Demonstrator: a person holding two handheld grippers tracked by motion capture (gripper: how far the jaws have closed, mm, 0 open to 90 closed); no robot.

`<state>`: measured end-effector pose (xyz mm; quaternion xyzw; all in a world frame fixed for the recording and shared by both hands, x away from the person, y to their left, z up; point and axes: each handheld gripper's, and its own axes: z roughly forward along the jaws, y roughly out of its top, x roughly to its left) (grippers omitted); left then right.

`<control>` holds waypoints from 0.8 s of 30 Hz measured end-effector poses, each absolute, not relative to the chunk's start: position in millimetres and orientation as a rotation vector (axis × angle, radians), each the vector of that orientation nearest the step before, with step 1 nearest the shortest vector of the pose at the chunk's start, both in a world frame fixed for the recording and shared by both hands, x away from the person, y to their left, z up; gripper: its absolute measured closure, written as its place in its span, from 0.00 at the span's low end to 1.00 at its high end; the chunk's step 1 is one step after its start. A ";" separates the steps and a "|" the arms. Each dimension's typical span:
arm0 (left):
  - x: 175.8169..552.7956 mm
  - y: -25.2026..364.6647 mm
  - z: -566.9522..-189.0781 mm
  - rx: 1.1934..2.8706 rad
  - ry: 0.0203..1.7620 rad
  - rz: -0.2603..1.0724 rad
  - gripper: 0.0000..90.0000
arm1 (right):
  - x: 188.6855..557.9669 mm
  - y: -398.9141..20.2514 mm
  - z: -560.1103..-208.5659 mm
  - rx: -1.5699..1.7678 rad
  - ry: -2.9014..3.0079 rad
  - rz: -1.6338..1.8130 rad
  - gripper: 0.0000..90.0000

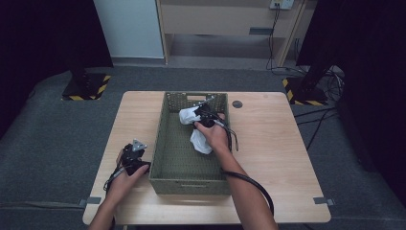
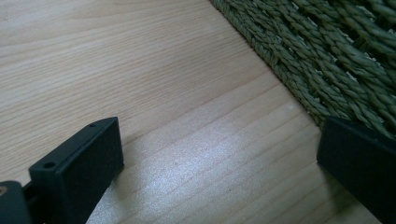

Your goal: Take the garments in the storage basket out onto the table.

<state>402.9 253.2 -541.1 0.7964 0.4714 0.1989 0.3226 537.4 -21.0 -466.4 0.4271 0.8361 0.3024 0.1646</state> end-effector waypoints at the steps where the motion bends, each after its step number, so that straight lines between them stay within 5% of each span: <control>1: 402.9 253.1 -541.1 2.090 1.238 0.522 0.00 | 535.7 -21.0 -465.3 1.211 2.383 0.867 0.57; 24: 402.9 253.1 -541.1 2.088 1.238 0.522 0.00 | 510.6 -27.4 -424.7 1.117 2.376 0.935 0.57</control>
